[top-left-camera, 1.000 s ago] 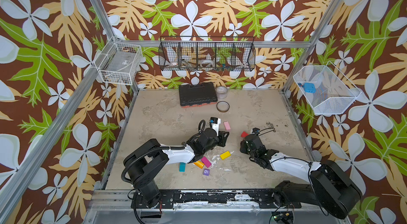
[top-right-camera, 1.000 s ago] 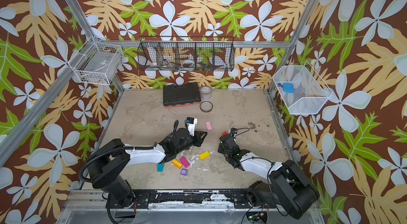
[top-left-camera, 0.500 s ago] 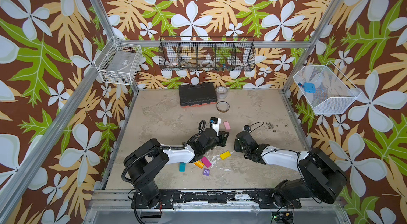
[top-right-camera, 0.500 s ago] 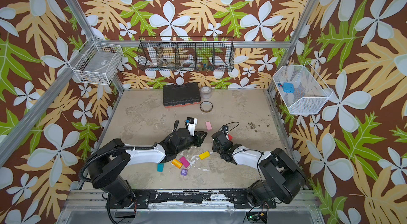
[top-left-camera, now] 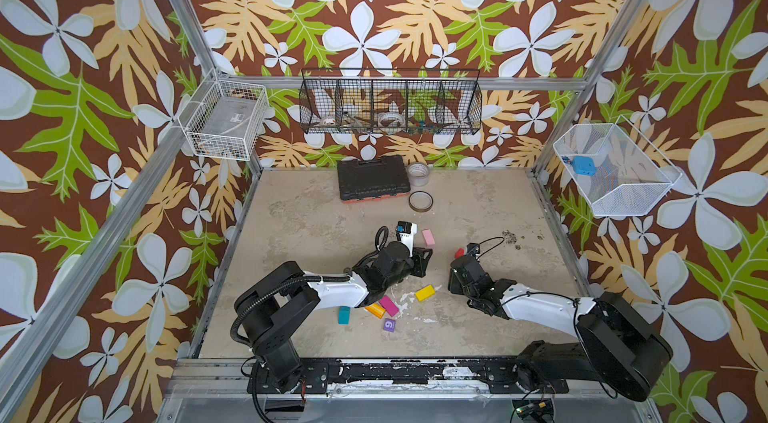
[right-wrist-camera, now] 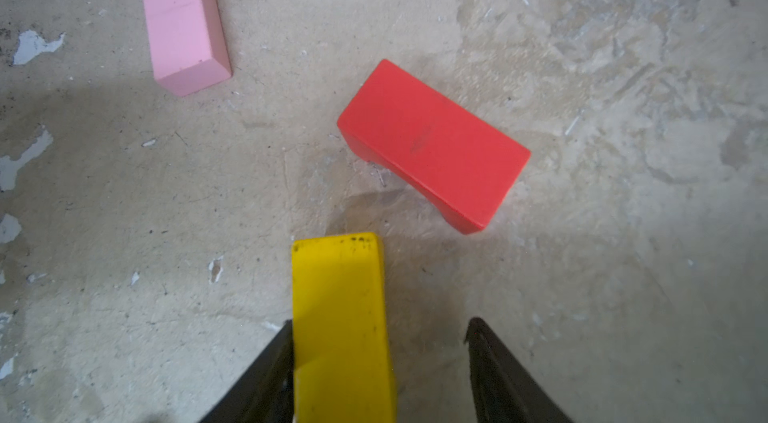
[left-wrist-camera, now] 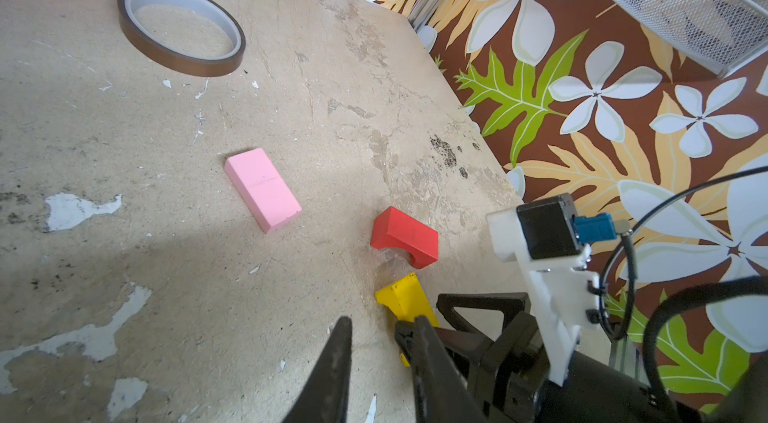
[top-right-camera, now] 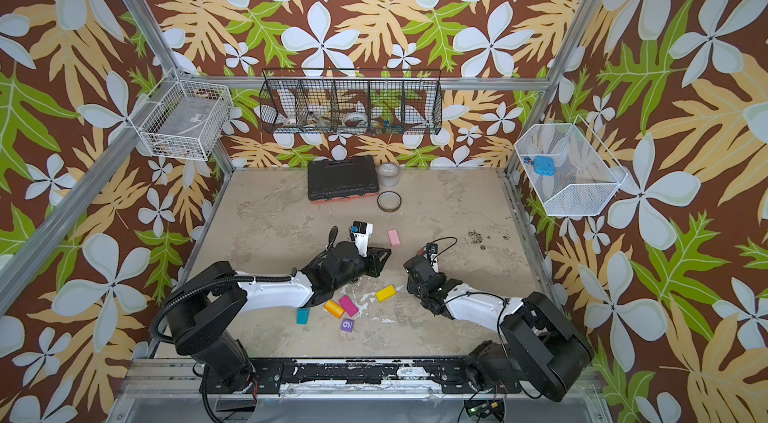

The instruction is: Build the wood block tower

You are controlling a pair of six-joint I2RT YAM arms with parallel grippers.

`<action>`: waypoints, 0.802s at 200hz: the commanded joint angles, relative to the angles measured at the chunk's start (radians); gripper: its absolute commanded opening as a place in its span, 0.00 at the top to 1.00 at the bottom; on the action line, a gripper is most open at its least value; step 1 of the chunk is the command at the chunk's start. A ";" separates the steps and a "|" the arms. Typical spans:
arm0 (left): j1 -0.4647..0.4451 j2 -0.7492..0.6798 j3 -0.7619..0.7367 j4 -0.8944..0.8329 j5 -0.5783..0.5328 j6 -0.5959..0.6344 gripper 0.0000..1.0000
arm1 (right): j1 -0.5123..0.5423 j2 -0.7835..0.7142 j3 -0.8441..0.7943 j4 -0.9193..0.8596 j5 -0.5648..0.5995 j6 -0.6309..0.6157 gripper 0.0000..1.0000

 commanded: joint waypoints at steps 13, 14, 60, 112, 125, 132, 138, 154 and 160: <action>0.000 0.004 0.010 0.007 -0.012 0.015 0.72 | 0.000 -0.036 -0.005 -0.025 0.012 0.004 0.33; 0.000 0.003 0.010 0.007 -0.011 0.016 0.72 | 0.000 -0.037 -0.007 -0.024 0.010 0.004 0.33; 0.001 0.001 0.011 0.002 -0.014 0.018 0.72 | 0.006 -0.079 -0.058 -0.017 -0.033 0.021 0.32; 0.000 -0.011 0.000 0.007 -0.028 0.015 0.72 | 0.000 -0.135 -0.105 -0.024 0.029 0.051 0.44; -0.001 -0.011 0.000 0.007 -0.028 0.015 0.72 | -0.005 -0.137 -0.108 -0.020 0.029 0.050 0.47; -0.001 -0.010 0.000 0.007 -0.029 0.015 0.72 | -0.014 -0.132 -0.108 -0.016 0.024 0.051 0.49; -0.001 -0.011 0.000 0.007 -0.028 0.015 0.72 | -0.025 -0.127 -0.111 -0.011 0.014 0.050 0.51; -0.001 -0.010 0.002 0.006 -0.028 0.015 0.72 | -0.069 -0.114 -0.124 0.017 -0.037 0.040 0.56; -0.001 -0.009 0.002 0.006 -0.028 0.015 0.72 | -0.080 -0.111 -0.125 0.027 -0.051 0.037 0.57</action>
